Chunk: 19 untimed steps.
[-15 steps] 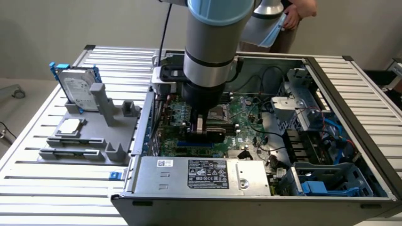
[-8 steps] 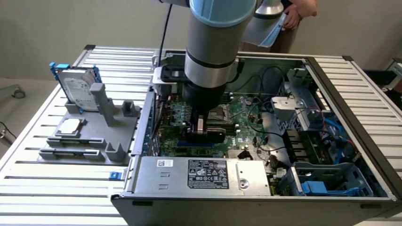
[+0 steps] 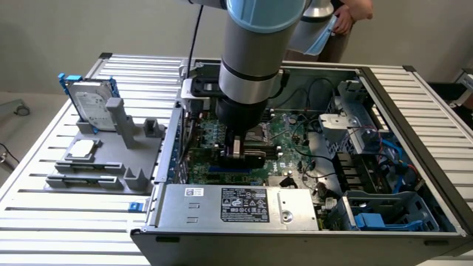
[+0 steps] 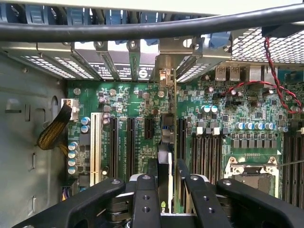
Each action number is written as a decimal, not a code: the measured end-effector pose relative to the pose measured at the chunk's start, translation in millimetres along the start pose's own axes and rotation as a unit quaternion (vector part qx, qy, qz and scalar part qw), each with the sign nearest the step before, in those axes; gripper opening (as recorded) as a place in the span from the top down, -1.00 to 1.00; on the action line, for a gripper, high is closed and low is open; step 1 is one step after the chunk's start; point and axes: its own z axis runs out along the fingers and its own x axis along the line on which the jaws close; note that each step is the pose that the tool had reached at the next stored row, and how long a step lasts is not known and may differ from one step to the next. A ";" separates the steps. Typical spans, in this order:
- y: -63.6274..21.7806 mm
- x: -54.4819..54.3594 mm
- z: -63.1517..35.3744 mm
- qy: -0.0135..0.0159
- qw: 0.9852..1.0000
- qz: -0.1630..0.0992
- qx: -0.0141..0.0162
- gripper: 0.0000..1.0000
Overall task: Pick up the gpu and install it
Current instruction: 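Insert the gpu into the slot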
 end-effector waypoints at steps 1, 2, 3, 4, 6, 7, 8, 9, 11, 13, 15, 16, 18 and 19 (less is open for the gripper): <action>-0.1 0.1 0.0 0.000 1.000 0.000 -0.001 0.47; -0.2 0.2 0.0 0.000 1.000 0.000 -0.002 0.47; -0.4 0.2 0.0 0.000 1.000 0.000 -0.002 0.47; -0.6 0.2 0.0 0.000 1.000 0.000 -0.003 0.47; -1.3 0.2 0.0 0.000 1.000 0.000 -0.003 0.47; -1.6 0.3 0.0 0.000 1.000 0.000 -0.003 0.47; -2.0 0.3 0.0 0.000 1.000 0.000 -0.003 0.47; -2.3 0.3 0.0 0.000 1.000 0.000 -0.004 0.47; -2.7 0.2 -0.1 0.000 1.000 0.001 -0.005 0.47; -2.9 0.2 -0.2 0.000 1.000 0.001 -0.007 0.47; -3.0 0.3 -0.2 0.000 1.000 0.001 -0.010 0.47; -3.1 0.3 -0.2 0.000 1.000 0.001 -0.011 0.47; -3.2 0.4 -0.2 0.000 1.000 0.001 -0.013 0.47; -3.3 0.4 -0.1 0.000 1.000 0.001 -0.014 0.47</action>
